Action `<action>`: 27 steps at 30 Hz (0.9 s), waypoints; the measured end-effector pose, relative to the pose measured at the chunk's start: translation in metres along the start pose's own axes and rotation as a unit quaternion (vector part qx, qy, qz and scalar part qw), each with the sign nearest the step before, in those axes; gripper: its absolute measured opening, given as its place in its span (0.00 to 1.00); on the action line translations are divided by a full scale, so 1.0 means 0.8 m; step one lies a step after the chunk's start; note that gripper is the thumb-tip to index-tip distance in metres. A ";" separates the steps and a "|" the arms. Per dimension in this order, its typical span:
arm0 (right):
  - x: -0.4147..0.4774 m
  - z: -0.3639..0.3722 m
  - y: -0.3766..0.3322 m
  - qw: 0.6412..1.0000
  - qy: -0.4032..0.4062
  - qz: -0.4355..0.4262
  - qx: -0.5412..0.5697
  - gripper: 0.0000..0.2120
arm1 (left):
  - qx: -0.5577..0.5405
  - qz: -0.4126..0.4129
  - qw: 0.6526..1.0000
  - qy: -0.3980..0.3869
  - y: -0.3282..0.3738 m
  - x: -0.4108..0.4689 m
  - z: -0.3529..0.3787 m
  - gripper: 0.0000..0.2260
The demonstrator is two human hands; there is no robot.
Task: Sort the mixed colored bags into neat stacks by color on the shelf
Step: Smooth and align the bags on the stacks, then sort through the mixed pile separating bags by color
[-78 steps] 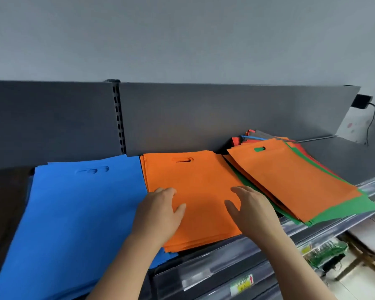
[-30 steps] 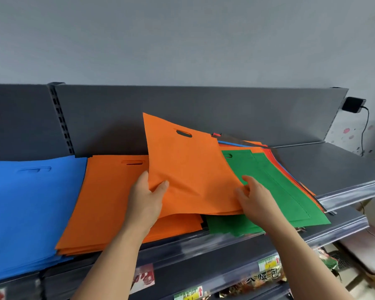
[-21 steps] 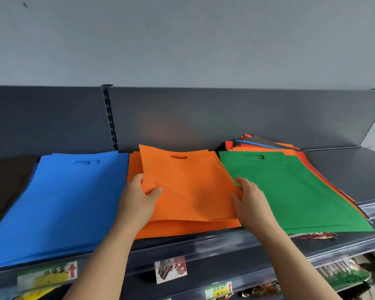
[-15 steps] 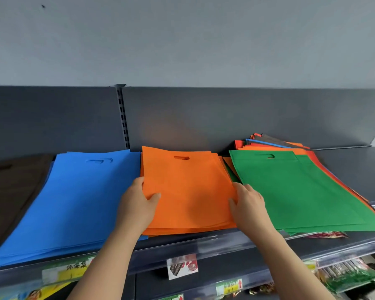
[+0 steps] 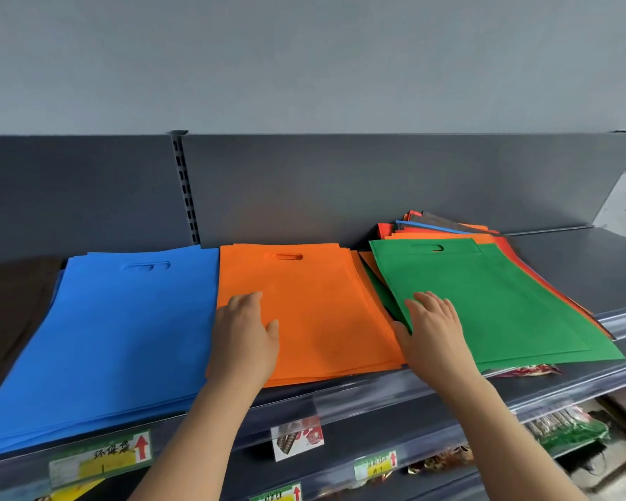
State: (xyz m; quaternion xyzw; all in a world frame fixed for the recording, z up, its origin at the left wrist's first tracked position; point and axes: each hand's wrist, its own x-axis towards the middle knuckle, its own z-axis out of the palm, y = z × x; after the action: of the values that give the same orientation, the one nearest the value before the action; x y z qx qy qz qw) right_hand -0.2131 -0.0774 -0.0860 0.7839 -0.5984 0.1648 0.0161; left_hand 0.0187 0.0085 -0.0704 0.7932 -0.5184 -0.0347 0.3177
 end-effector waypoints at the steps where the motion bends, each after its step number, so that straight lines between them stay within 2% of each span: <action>1: 0.002 -0.005 0.015 1.000 0.003 0.012 -0.006 0.23 | -0.022 0.018 1.000 -0.001 0.013 0.000 0.006 0.21; 5: 0.011 -0.021 0.082 0.997 -0.002 0.070 -0.032 0.23 | -0.107 0.061 0.991 -0.053 0.071 0.001 0.046 0.18; 8: 0.016 -0.032 0.132 0.993 -0.022 0.108 -0.047 0.22 | -0.154 0.051 0.979 -0.119 0.120 -0.003 0.077 0.18; 14: 0.020 -0.048 0.202 0.987 -0.066 0.140 -0.039 0.13 | -0.178 0.000 0.959 -0.221 0.197 -0.001 0.133 0.29; 18: 0.017 -0.038 0.213 0.996 -0.061 0.071 0.000 0.15 | -0.263 -0.105 0.939 -0.193 0.204 0.007 0.155 0.33; 19: 0.017 -0.036 0.212 0.997 -0.057 0.050 0.019 0.16 | -0.287 -0.128 0.930 -0.190 0.204 0.009 0.158 0.31; 21: 0.018 -0.039 0.212 0.997 -0.048 0.025 0.047 0.16 | -0.298 -0.143 0.924 -0.192 0.206 0.006 0.158 0.20; 22: 0.020 -0.042 0.217 0.997 -0.037 0.028 0.054 0.16 | -0.293 -0.138 0.927 -0.190 0.207 0.005 0.159 0.17; 25: 0.024 -0.053 0.243 0.996 -0.012 0.087 0.019 0.13 | -0.281 -0.113 0.937 -0.176 0.210 0.002 0.163 0.24; 27: 0.024 -0.053 0.256 0.992 -0.037 0.117 -0.020 0.10 | -0.276 -0.113 0.938 -0.174 0.213 0.000 0.164 0.25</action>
State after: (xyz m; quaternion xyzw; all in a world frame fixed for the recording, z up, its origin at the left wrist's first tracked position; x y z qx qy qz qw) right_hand -0.4120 -0.1440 -0.0759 0.7138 -0.6892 0.1243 -0.0093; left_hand -0.1683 -0.0973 -0.0823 0.7090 -0.4427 -0.3501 0.4229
